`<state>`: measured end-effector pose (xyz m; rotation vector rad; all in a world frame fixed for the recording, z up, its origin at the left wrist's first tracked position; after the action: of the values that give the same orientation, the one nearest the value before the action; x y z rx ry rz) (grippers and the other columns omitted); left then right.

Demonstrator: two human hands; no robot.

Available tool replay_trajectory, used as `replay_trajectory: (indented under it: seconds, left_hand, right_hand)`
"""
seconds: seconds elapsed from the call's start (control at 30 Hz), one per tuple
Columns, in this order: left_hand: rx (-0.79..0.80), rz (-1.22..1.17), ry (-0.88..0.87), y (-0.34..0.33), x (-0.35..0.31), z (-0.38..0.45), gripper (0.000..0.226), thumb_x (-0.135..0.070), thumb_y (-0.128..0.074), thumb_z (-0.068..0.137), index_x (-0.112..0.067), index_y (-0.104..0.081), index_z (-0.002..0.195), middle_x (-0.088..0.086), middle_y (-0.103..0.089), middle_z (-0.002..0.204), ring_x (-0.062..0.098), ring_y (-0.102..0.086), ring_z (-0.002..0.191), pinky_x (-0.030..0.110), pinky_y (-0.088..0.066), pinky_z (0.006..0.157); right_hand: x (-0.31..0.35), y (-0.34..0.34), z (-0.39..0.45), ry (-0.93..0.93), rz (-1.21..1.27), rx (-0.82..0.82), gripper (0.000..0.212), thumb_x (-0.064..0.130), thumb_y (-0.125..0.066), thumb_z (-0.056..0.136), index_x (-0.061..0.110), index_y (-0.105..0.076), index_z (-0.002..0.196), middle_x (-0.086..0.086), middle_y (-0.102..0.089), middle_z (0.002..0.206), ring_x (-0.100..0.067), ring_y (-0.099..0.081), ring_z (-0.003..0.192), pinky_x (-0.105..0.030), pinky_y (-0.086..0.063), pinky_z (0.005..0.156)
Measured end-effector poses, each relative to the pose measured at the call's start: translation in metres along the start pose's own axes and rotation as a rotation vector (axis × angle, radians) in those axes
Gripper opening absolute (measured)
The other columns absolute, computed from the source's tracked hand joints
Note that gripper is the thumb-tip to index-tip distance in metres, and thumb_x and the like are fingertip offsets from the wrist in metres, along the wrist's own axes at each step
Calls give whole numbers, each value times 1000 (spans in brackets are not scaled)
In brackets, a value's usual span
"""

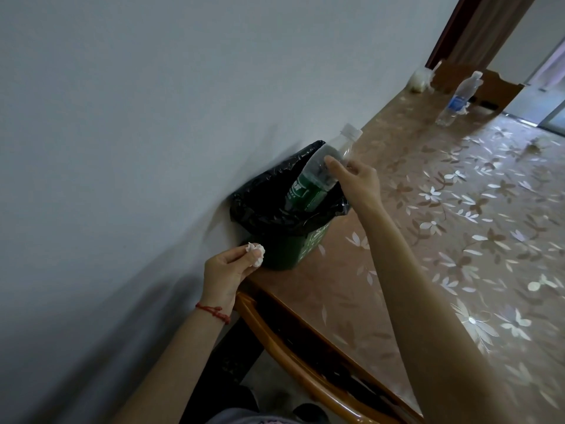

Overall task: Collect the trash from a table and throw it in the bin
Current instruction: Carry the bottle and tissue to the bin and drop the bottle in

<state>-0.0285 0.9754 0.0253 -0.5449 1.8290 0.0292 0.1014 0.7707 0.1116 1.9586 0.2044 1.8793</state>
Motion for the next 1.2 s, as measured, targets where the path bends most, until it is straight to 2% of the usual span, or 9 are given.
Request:
replay_trajectory:
  seconds: [0.07,0.13,0.3,0.47,0.57,0.7,0.93,1.1,1.2]
  left_hand:
    - [-5,20,-2,1,0,-1,15,1,-65,78,-6,-67,91,-4,-72,69,9,-69,70,15,-54,61]
    - [-12,29,0,1,0,-1,15,-1,-65,78,-4,-67,92,-2,-71,74,10,-68,74,16,-55,63]
    - [-12,23,-8,1,0,-3,9,-2,-66,78,-8,-69,84,-3,-72,73,11,-68,75,17,-55,64]
    - [7,7,-4,-1,3,-5,8,-1,-66,77,-8,-69,81,-4,-72,67,10,-68,72,15,-54,62]
    - [19,28,-21,-3,3,-6,9,-2,-66,77,-7,-69,84,-4,-72,72,11,-68,76,17,-55,65]
    - [35,54,-57,-10,-5,-5,10,-5,-69,75,-8,-70,84,-2,-73,73,14,-69,79,21,-56,71]
    - [92,83,-178,-45,-50,10,8,-7,-70,76,-13,-69,82,4,-69,80,12,-66,76,23,-55,73]
    - [111,143,-250,-75,-76,42,13,-5,-70,76,6,-68,84,-6,-66,58,7,-63,64,24,-56,73]
    - [124,216,-269,-86,-80,61,5,-6,-71,77,-2,-69,77,-3,-65,60,7,-62,62,25,-56,73]
  right_hand:
    - [-4,1,-4,-18,-41,1,51,52,-63,78,18,-62,116,0,-68,109,-14,-62,100,-34,-50,88]
    - [-8,5,-13,-15,-66,-3,62,52,-63,79,15,-54,127,-2,-64,118,-14,-59,106,-31,-48,91]
    - [-18,10,-67,127,-175,2,53,39,-62,85,13,-50,130,-4,-58,128,-15,-53,116,-34,-44,99]
    - [-61,-7,-125,237,-500,170,53,40,-54,89,16,-43,135,-1,-47,138,-15,-39,128,-31,-29,105]
    - [-86,-13,-149,336,-676,209,52,42,-53,89,13,-48,131,-5,-51,134,-21,-45,125,-37,-39,102]
    - [-104,-16,-165,379,-787,259,55,48,-39,85,11,-54,123,-8,-59,126,-25,-55,116,-41,-50,90]
    - [-113,-11,-166,400,-850,264,55,48,-37,85,12,-56,122,-7,-59,126,-24,-56,115,-37,-49,89]
    - [-114,-10,-166,398,-841,273,55,47,-37,85,12,-55,123,-7,-58,127,-24,-55,116,-38,-49,89]
    - [-116,-10,-166,382,-818,290,57,50,-34,86,14,-52,127,-6,-55,132,-23,-51,120,-39,-47,93]
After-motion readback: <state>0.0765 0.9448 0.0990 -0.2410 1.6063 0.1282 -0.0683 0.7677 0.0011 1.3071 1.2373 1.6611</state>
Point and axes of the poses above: each hand's wrist, its own z-axis towards the middle knuckle, its own y-axis out of the back of the hand, x = y × z, the point moved 3 cm from there along z, towards the middle knuckle
